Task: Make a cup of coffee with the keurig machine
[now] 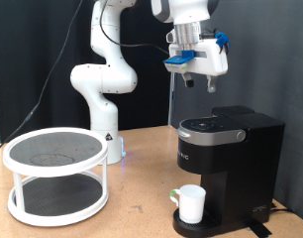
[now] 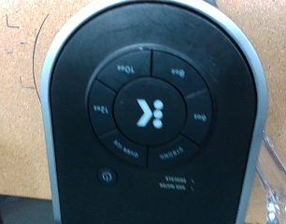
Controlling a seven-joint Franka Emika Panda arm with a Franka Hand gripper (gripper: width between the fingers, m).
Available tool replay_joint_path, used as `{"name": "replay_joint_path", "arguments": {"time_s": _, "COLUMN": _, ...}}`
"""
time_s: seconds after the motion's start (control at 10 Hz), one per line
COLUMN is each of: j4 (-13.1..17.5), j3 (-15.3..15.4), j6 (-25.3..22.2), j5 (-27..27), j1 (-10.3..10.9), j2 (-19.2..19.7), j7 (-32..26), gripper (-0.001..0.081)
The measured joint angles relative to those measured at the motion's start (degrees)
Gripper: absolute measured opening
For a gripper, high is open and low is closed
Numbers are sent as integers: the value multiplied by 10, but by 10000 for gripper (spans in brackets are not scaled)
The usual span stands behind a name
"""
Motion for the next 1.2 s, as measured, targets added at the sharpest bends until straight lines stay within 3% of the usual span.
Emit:
{"name": "replay_joint_path", "arguments": {"time_s": 0.3, "j4": 7, "j3": 8, "j6": 2, "j5": -42, "j1": 0, "j2": 21, "j7": 17, "gripper": 734}}
{"name": "replay_joint_path", "arguments": {"time_s": 0.6, "j4": 6, "j3": 12, "j6": 4, "j5": -44, "j1": 1, "j2": 24, "j7": 13, "gripper": 705}}
{"name": "replay_joint_path", "arguments": {"time_s": 0.7, "j4": 5, "j3": 12, "j6": 4, "j5": -44, "j1": 1, "j2": 25, "j7": 12, "gripper": 526}}
{"name": "replay_joint_path", "arguments": {"time_s": 0.8, "j4": 5, "j3": 12, "j6": 4, "j5": -44, "j1": 1, "j2": 26, "j7": 12, "gripper": 526}}
{"name": "replay_joint_path", "arguments": {"time_s": 0.9, "j4": 4, "j3": 12, "j6": 4, "j5": -44, "j1": 1, "j2": 28, "j7": 12, "gripper": 337}}
{"name": "replay_joint_path", "arguments": {"time_s": 1.0, "j4": 4, "j3": 12, "j6": 4, "j5": -44, "j1": 1, "j2": 33, "j7": 12, "gripper": 337}}
{"name": "replay_joint_path", "arguments": {"time_s": 1.2, "j4": 4, "j3": 12, "j6": 4, "j5": -44, "j1": 0, "j2": 47, "j7": 12, "gripper": 73}}
